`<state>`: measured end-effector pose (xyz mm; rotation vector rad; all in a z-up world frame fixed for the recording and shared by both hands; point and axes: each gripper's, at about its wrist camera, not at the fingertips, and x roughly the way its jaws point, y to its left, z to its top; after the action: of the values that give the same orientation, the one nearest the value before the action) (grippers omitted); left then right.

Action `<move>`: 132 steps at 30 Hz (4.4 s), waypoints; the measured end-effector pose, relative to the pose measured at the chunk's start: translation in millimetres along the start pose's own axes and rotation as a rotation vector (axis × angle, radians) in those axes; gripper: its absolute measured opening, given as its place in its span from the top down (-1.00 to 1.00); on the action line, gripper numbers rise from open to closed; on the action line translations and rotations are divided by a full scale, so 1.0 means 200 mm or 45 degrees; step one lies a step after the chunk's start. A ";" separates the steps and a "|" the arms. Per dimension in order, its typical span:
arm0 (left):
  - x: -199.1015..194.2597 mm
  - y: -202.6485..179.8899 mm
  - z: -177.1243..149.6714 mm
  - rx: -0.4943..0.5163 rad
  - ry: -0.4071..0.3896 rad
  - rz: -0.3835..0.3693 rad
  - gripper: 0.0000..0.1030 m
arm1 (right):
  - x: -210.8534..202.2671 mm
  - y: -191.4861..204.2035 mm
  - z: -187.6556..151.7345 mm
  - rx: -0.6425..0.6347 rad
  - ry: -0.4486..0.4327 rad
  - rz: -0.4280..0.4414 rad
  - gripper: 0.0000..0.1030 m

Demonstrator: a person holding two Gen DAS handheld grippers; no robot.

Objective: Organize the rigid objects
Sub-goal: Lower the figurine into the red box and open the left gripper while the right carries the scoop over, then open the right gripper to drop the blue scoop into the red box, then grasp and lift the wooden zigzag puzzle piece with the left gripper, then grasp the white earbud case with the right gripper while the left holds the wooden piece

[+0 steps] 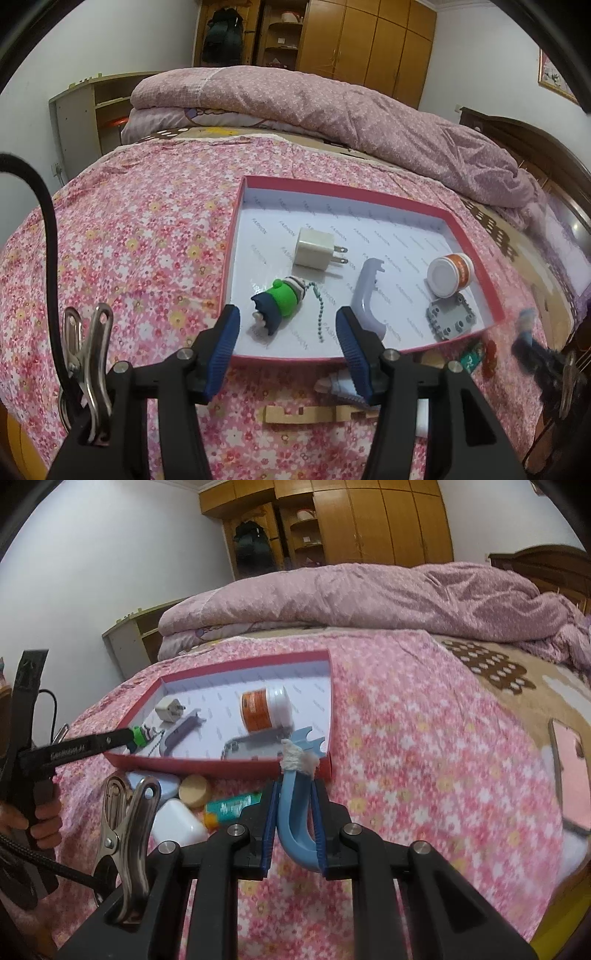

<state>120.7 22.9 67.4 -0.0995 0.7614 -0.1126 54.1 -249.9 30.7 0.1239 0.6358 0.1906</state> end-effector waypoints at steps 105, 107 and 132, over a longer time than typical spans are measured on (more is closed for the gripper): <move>-0.03 -0.15 -0.33 0.387 0.028 -0.029 -0.56 | 0.04 0.13 -0.26 -0.078 0.232 0.084 -0.28; -0.04 -0.12 -0.33 0.360 0.031 -0.032 -0.56 | 0.04 0.16 -0.26 -0.084 0.241 0.106 -0.28; -0.14 0.13 -0.34 0.148 0.046 -0.013 -0.56 | 0.22 0.57 -0.18 -0.436 0.207 0.140 -0.15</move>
<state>55.6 48.6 34.9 0.0095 0.7886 -0.1683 51.5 -126.6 -2.9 -0.1888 0.7498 0.4153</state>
